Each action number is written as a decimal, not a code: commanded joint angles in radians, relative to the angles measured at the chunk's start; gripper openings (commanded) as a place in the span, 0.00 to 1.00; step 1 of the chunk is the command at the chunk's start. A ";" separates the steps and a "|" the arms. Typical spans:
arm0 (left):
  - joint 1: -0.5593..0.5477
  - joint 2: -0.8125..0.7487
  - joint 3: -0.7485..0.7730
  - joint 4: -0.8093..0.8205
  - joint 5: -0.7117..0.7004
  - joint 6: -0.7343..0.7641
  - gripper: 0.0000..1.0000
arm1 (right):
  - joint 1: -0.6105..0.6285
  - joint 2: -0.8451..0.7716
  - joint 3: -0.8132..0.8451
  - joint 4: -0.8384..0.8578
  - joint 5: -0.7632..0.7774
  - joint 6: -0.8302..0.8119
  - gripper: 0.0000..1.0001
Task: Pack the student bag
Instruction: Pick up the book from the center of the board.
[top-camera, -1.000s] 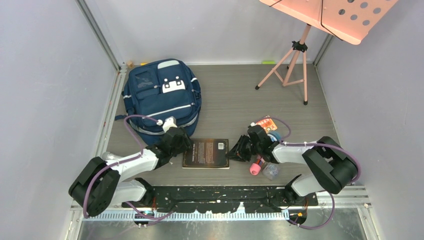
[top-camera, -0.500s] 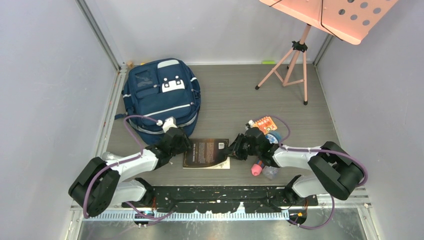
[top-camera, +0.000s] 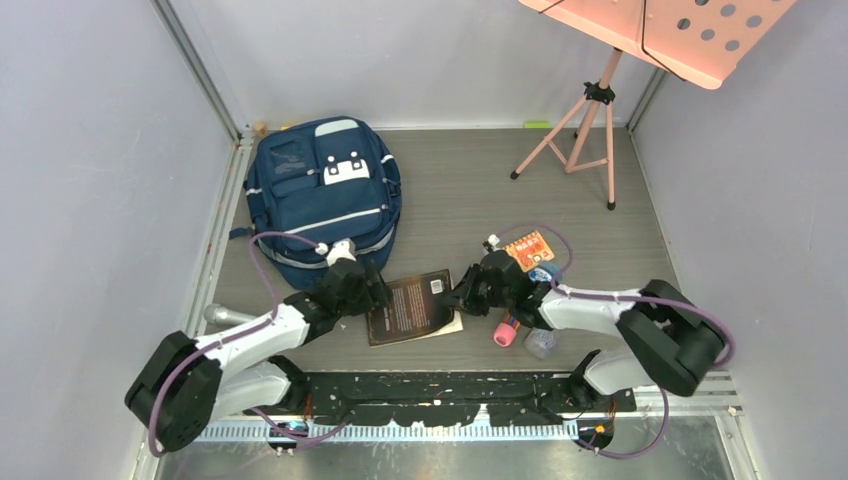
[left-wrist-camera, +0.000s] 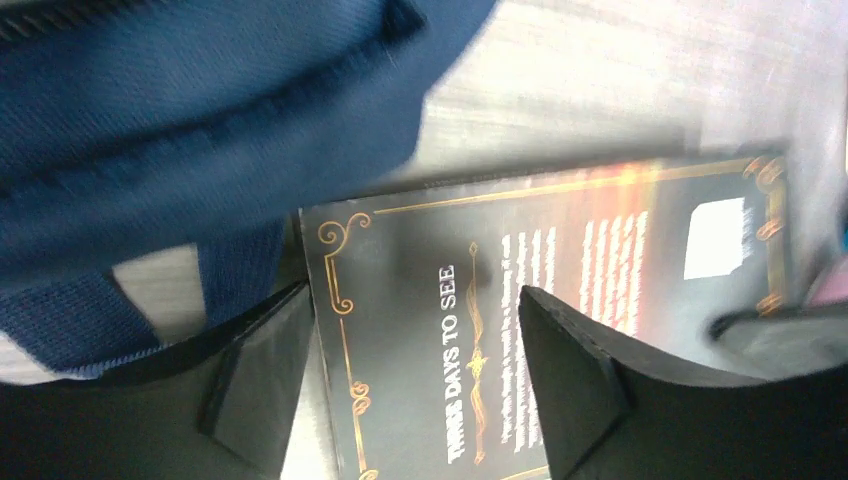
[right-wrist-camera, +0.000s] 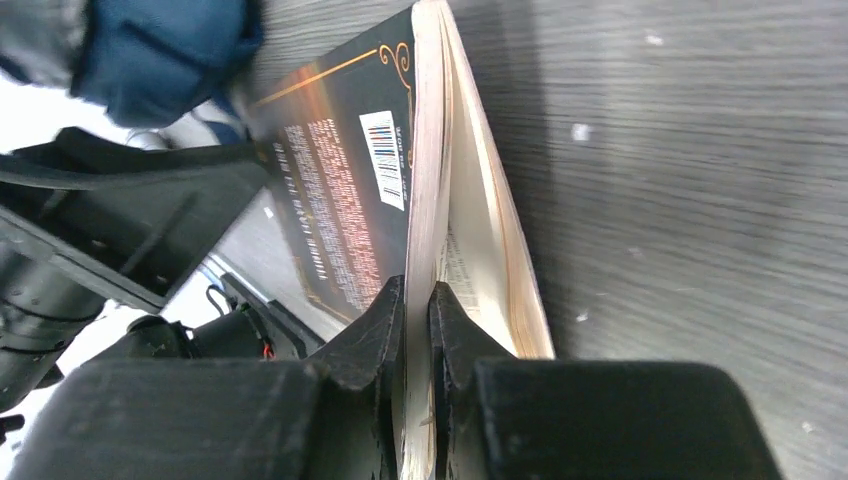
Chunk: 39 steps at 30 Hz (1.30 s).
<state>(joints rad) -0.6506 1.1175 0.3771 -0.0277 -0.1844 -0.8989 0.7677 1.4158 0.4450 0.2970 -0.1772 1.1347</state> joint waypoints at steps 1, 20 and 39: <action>-0.049 -0.092 0.084 -0.248 0.195 0.071 0.82 | 0.028 -0.196 0.172 -0.195 0.092 -0.199 0.01; -0.049 -0.235 0.701 -0.665 0.578 0.786 1.00 | 0.023 -0.449 0.699 -0.786 -0.362 -0.787 0.01; -0.049 -0.212 0.655 -0.647 0.836 0.759 0.00 | 0.022 -0.398 0.804 -0.882 -0.307 -0.893 0.22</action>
<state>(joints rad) -0.6994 0.9176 1.0359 -0.6655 0.6563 -0.1699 0.7876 1.0153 1.1793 -0.6270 -0.5713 0.2695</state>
